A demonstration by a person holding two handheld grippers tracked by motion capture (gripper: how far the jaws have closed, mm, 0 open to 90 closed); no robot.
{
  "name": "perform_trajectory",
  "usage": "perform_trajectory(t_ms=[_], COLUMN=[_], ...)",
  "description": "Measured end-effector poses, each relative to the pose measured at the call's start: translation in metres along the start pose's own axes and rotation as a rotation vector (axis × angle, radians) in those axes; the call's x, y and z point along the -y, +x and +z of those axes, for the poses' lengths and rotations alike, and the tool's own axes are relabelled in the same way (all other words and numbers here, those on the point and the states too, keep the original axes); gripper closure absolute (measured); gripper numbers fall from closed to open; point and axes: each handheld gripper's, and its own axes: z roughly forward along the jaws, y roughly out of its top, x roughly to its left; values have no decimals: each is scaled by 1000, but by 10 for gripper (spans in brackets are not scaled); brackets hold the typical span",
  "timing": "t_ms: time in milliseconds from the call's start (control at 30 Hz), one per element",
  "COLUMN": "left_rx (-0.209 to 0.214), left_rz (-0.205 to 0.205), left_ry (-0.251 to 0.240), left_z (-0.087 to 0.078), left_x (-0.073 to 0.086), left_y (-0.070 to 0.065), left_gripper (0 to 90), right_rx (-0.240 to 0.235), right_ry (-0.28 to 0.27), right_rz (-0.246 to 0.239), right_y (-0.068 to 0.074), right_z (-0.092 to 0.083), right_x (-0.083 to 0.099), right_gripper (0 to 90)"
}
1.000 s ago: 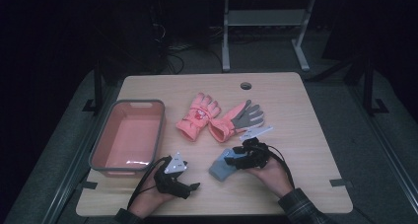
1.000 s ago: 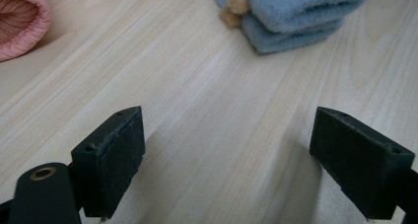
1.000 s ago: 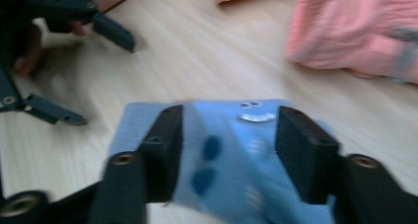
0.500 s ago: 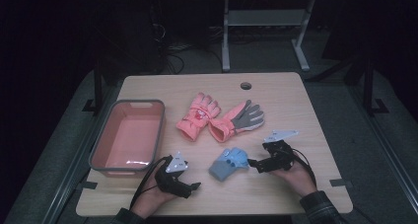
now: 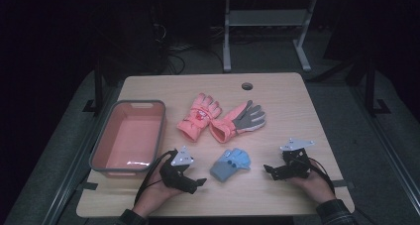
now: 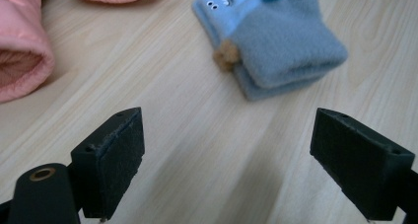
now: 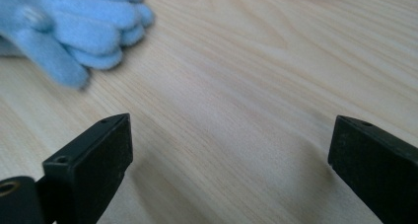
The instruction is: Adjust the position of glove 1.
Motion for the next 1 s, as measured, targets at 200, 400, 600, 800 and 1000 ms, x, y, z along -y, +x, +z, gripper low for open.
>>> perform_trajectory(t_ms=[200,400,600,800,1000], left_rx=[18,31,45,62,68], left_rz=[10,6,0,16,22], left_ry=[-2,-24,-30,-15,-10], left_z=[3,7,13,24,36], left_x=[-17,-36,-52,-66,-75], left_y=[-3,-3,-5,-6,-11], left_gripper=[124,124,124,124,124], right_rx=[7,5,4,4,4], right_ry=[-15,-16,-17,-17,-17], right_rz=[17,18,17,17,18], right_y=[-2,-3,-3,-3,-3], right_z=[2,2,2,2,2], right_x=[3,4,4,4,4], right_gripper=[13,13,13,13,13])
